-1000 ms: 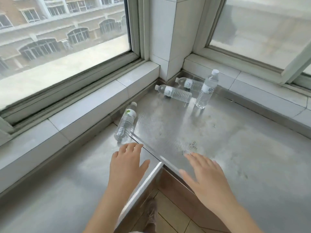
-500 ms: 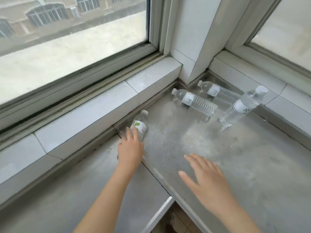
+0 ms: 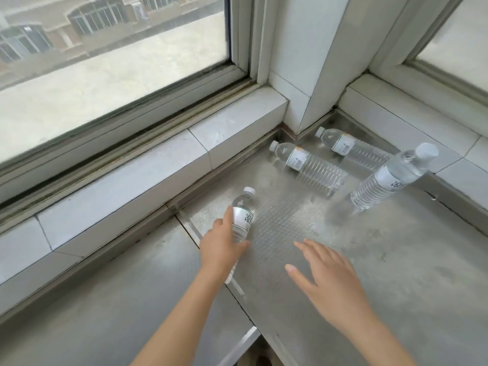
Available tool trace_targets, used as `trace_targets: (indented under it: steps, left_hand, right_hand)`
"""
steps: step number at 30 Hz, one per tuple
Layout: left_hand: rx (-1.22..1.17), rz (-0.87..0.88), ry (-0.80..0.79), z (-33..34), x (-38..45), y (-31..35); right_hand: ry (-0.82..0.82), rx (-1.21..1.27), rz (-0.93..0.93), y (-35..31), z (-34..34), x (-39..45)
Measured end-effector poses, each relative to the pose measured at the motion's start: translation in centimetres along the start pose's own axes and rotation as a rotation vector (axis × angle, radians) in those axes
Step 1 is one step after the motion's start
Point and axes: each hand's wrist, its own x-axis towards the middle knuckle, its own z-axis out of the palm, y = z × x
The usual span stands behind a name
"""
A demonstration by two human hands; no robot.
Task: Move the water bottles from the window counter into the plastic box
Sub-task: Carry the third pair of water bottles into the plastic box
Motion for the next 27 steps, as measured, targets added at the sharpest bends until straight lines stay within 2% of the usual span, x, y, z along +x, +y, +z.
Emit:
trace_targets:
  steps: [5,9,11,15,18,22,27]
  left_hand:
    - [-0.119,-0.061,0.037,0.1,-0.3,1.0]
    - [-0.352,-0.031,0.033,0.3,-1.5,3.4]
    - [-0.467,-0.002,0.021,0.4,-1.7,5.0]
    - [-0.657,0.052,0.009,0.2,-1.6,8.8]
    - [-0.778,0.093,0.004,0.3,-1.1,11.1]
    - [-0.858,0.125,-0.015,0.4,-0.6,13.0]
    - [-0.869,0.111,-0.014,0.2,-0.5,13.6]
  right_hand:
    - [0.070,0.049,0.076,4.4,-0.3,0.2]
    - [0.237,0.152,0.125,9.1,-1.2,1.5]
    - [0.322,0.280,0.187,11.6,-1.8,3.1]
    - [0.467,0.724,0.375,15.7,-3.3,7.2]
    - [0.557,0.877,0.367,17.3,-4.8,9.6]
    - [0.540,0.986,0.219,18.1,-5.6,11.9]
    - [0.359,0.999,0.083,19.8,-5.9,13.7]
